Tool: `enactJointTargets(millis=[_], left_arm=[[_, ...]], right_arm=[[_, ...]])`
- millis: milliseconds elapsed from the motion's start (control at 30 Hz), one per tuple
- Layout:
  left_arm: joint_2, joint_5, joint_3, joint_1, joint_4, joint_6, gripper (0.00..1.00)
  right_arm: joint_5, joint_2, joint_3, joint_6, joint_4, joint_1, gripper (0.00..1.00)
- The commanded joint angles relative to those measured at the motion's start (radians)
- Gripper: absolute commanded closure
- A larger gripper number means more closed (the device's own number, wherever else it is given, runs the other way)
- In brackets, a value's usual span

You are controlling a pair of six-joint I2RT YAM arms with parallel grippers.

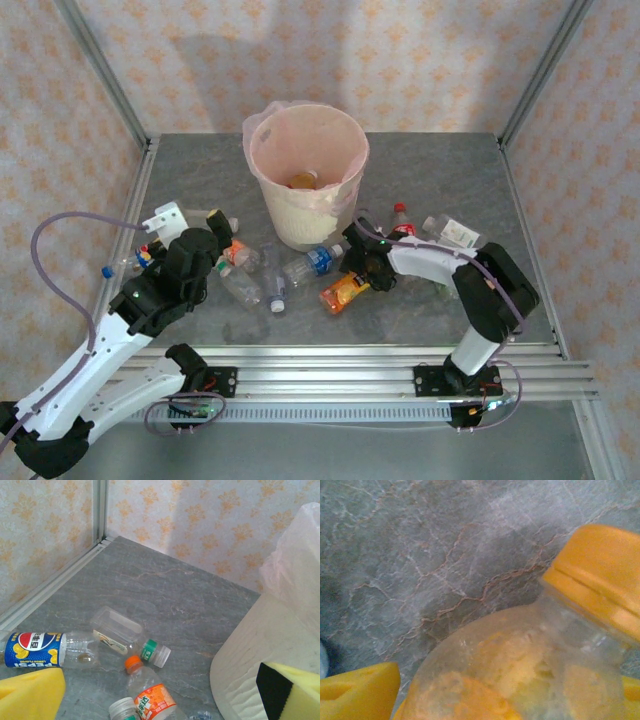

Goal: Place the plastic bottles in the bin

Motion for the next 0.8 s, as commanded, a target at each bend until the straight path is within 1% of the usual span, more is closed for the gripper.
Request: enactJointTargets(millis=[0,67,233,400,500,633,767], left_arm=[[0.004,-0.039,0.012,-0.002,-0.04,-0.03,0.0],[0.004,-0.043,0.013,-0.002,-0.043,-0.031,0.0],[0.003,-0.049,0.016,-0.002,-0.051,-0.031,0.0],[0.004,-0.053,0.011,-0.002,-0.049,-0.038,0.0],[0.008,-0.053,0.011,-0.002,-0.049,-0.045,0.0],[0.015,-0.051,0.015,-0.002,-0.049,-0.049,0.0],[0.022,-0.054,0.021,-0.002,-0.047,-0.058,0.0]], right_arm=[[0.011,0.032,-0.003,-0.013,0.016,-0.005,0.18],[0.013,0.034,0.0,-0.013,0.016,-0.005,0.21],[0.028,-0.009,0.004,-0.018,-0.008,-0.005,0.36],[0.079,-0.128,0.016,-0.04,-0.072,-0.002,0.47],[0.133,-0.214,0.048,-0.064,-0.142,0.012,0.5],[0.253,-0.327,0.134,-0.104,-0.283,0.04,0.52],[0.372,-0.413,0.239,-0.171,-0.407,0.045,0.53]])
